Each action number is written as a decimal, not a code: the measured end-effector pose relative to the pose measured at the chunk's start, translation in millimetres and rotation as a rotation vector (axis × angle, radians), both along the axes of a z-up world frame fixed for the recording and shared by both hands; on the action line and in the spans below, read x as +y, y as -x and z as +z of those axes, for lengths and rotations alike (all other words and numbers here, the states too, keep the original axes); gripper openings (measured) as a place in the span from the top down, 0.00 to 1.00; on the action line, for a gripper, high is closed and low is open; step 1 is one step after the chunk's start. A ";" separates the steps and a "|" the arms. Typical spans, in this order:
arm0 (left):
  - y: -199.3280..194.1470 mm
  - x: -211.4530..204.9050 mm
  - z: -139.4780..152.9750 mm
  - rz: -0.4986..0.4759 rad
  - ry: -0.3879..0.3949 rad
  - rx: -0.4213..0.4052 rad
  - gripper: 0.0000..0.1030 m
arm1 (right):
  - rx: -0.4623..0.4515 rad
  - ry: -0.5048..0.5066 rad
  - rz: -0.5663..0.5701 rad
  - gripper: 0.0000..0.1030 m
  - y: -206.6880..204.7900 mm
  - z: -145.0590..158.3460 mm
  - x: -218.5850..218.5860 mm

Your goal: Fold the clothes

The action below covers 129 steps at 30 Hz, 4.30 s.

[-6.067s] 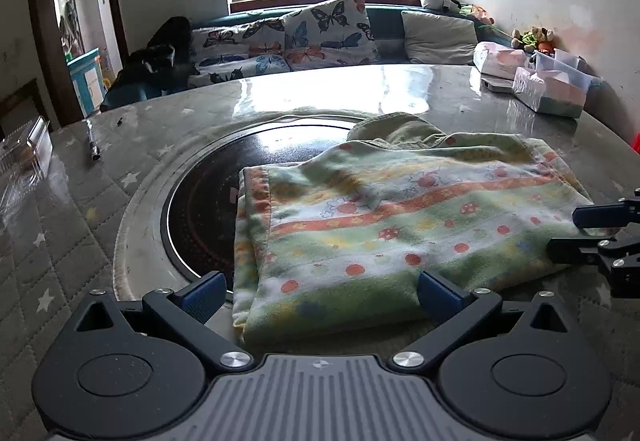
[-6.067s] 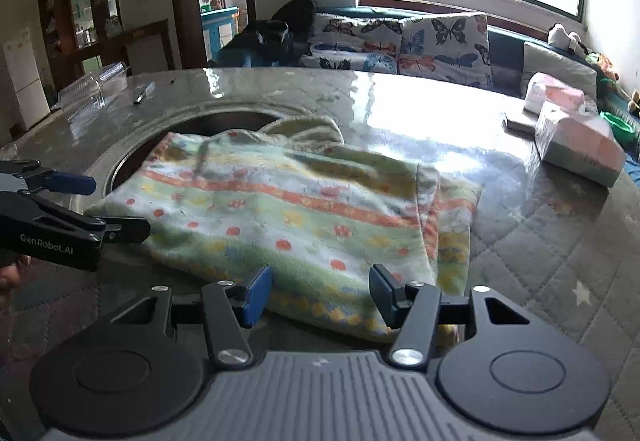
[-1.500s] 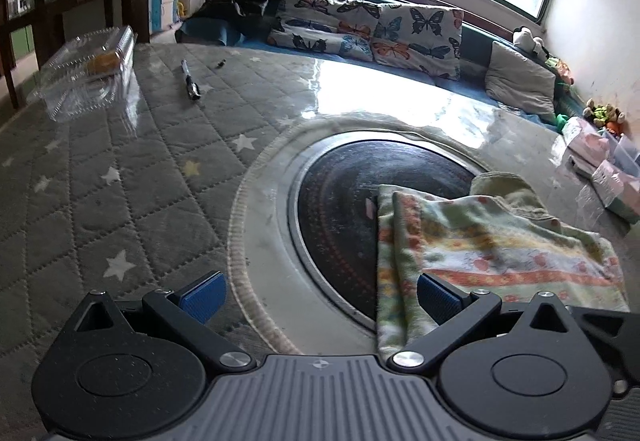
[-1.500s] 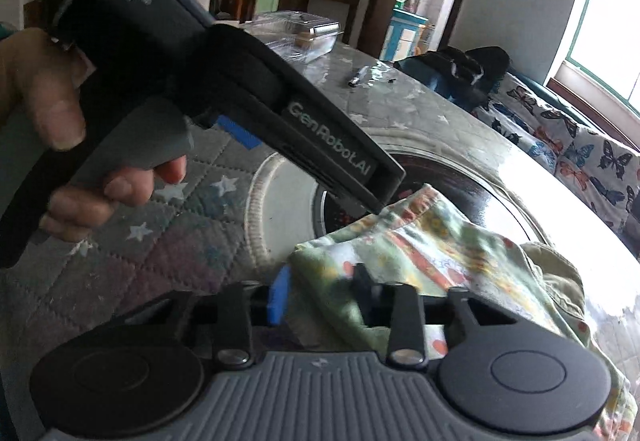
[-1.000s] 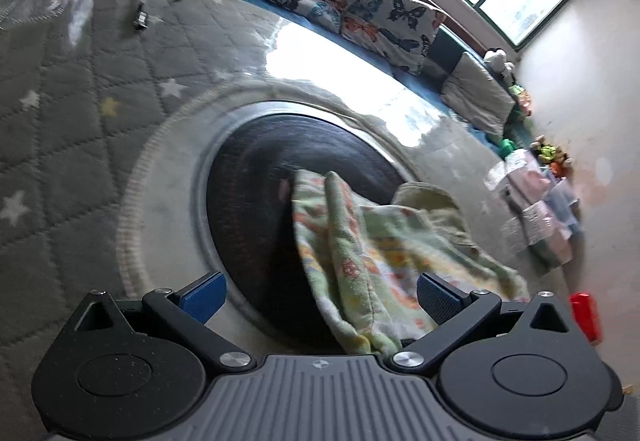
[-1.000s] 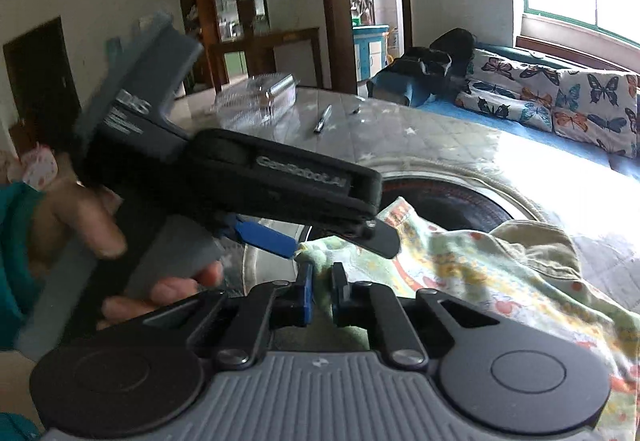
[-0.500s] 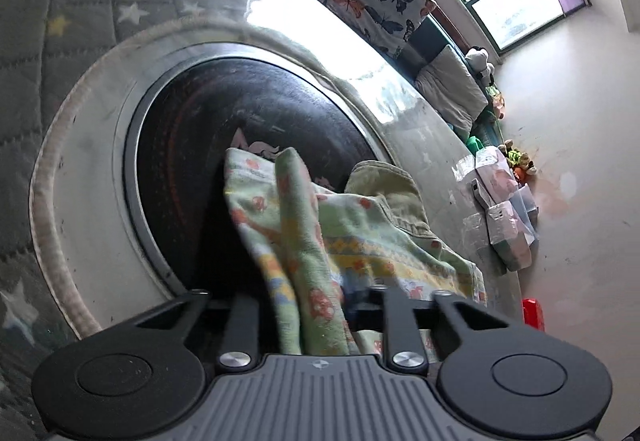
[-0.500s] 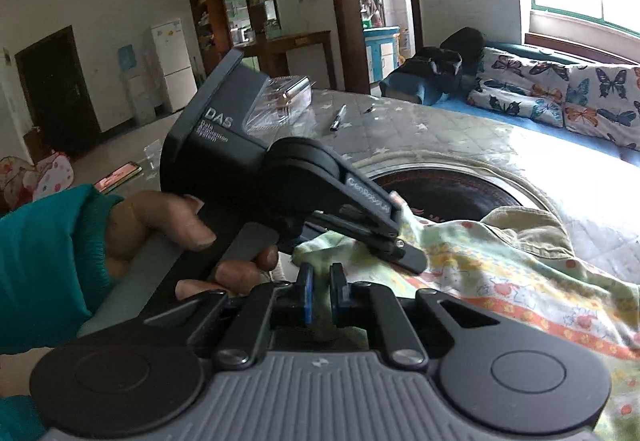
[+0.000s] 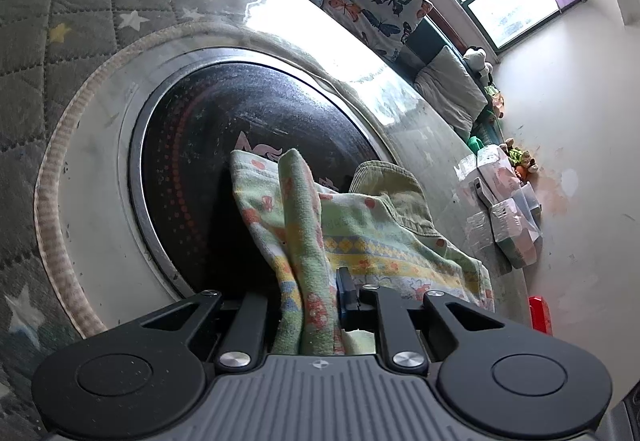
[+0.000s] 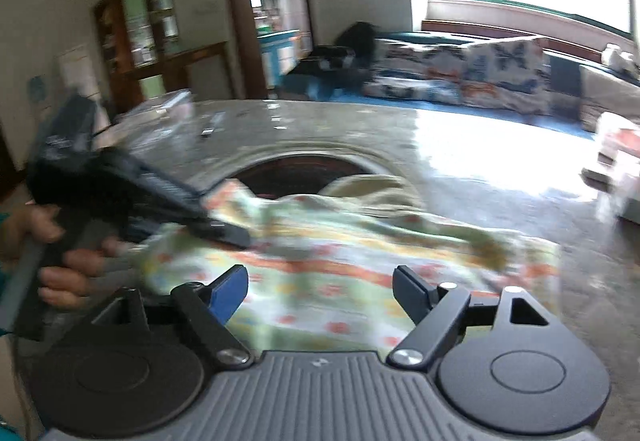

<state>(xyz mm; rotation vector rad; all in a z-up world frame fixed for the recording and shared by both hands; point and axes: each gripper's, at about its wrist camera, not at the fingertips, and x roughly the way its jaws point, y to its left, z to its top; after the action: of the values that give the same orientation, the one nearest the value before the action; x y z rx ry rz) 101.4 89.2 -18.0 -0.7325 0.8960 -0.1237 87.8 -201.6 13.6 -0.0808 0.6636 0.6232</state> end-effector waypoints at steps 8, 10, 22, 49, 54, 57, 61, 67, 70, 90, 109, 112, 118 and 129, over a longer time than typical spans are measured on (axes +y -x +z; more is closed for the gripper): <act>-1.1 -1.6 1.6 -0.004 -0.010 0.004 0.82 | 0.010 0.005 -0.176 0.09 -25.0 -13.4 -44.1; -1.3 -2.2 2.3 -0.009 -0.011 0.003 0.81 | 0.010 -0.006 -0.224 0.05 -31.5 -16.8 -55.7; -2.1 -10.1 7.9 -0.046 -0.033 -0.021 0.58 | 0.093 -0.073 -0.318 0.00 -52.2 -35.1 -90.2; 2.0 -2.5 6.1 -0.060 -0.035 -0.047 0.68 | 0.156 -0.147 -0.243 0.55 -62.3 -35.9 -89.0; 1.7 -0.4 3.7 -0.045 -0.035 -0.026 0.82 | 0.168 -0.140 -0.267 0.88 -63.1 -37.3 -90.9; 1.7 -2.6 4.8 -0.041 -0.053 -0.017 0.85 | 0.156 -0.153 -0.285 0.92 -58.9 -35.2 -91.7; 2.0 -9.3 13.9 -0.051 -0.101 -0.032 0.88 | 0.110 -0.178 -0.295 0.93 -49.8 -22.5 -91.6; -6.1 -23.4 40.7 -0.099 -0.113 -0.100 0.90 | 0.044 -0.187 -0.304 0.93 -41.3 2.7 -97.9; -14.0 -37.7 51.6 -0.134 -0.124 -0.122 0.90 | 0.006 -0.174 -0.323 0.93 -38.2 16.1 -105.1; -79.3 -149.2 74.4 -0.313 -0.198 -0.165 0.90 | -0.067 -0.081 -0.489 0.93 -50.6 39.2 -180.8; -84.5 -164.1 37.3 -0.338 -0.262 -0.061 0.87 | 0.042 -0.029 -0.539 0.92 -56.2 -1.0 -195.1; -83.7 -162.8 33.5 -0.343 -0.267 -0.057 0.87 | 0.054 -0.021 -0.545 0.92 -59.3 -5.2 -196.2; -79.1 -159.4 26.0 -0.365 -0.266 -0.037 0.87 | 0.071 -0.003 -0.535 0.92 -56.4 -10.5 -195.9; -65.3 -151.9 31.4 -0.360 -0.369 -0.054 0.51 | 0.039 0.036 -0.556 0.62 -52.9 -6.5 -198.5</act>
<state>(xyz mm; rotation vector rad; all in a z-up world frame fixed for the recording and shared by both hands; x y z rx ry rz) 166.7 -62.7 13.4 -0.2201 0.9594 -0.2868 140.6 -400.1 7.1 0.0822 0.6974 0.0772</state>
